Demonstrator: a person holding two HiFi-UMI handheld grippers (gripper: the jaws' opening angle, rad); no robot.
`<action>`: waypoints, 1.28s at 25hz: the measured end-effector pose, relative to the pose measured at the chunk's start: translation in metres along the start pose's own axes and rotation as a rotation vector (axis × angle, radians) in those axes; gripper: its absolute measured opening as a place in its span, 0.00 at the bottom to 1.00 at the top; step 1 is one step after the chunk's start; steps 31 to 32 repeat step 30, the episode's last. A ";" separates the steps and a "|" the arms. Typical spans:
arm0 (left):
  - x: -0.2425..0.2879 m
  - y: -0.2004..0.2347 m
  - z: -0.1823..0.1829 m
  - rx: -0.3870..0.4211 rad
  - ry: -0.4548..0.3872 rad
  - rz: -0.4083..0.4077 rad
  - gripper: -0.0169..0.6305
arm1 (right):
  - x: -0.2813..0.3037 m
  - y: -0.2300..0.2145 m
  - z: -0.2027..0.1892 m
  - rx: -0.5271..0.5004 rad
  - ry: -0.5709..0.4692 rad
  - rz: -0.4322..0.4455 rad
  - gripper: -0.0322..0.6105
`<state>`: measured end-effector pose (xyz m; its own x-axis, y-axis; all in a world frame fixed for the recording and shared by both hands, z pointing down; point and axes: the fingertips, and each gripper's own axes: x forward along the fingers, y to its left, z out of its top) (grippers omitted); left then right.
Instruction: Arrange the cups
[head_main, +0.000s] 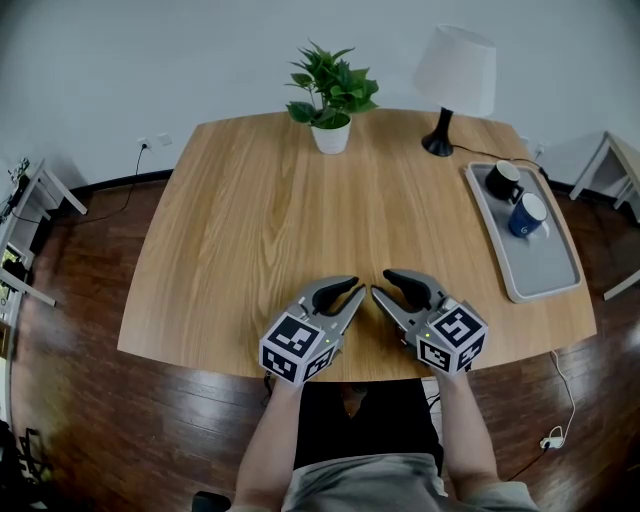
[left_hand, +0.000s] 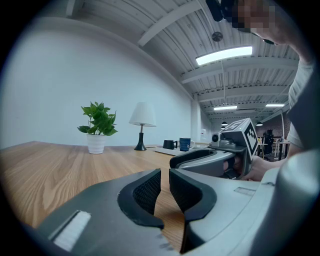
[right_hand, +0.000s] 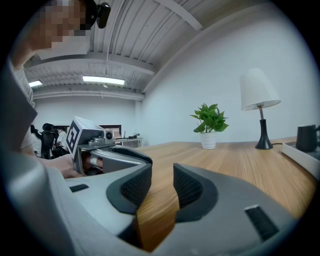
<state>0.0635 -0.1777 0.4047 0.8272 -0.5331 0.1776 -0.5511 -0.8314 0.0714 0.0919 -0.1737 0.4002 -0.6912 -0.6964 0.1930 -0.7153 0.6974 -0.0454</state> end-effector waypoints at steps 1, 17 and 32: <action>0.000 0.000 0.000 0.000 0.000 0.000 0.12 | 0.000 0.000 0.000 -0.001 0.001 -0.001 0.25; 0.000 0.000 0.000 0.000 -0.002 0.001 0.12 | 0.001 0.000 -0.001 0.000 0.004 -0.002 0.25; 0.000 0.000 0.000 0.000 -0.001 0.000 0.12 | -0.001 0.000 0.000 0.000 -0.001 -0.005 0.25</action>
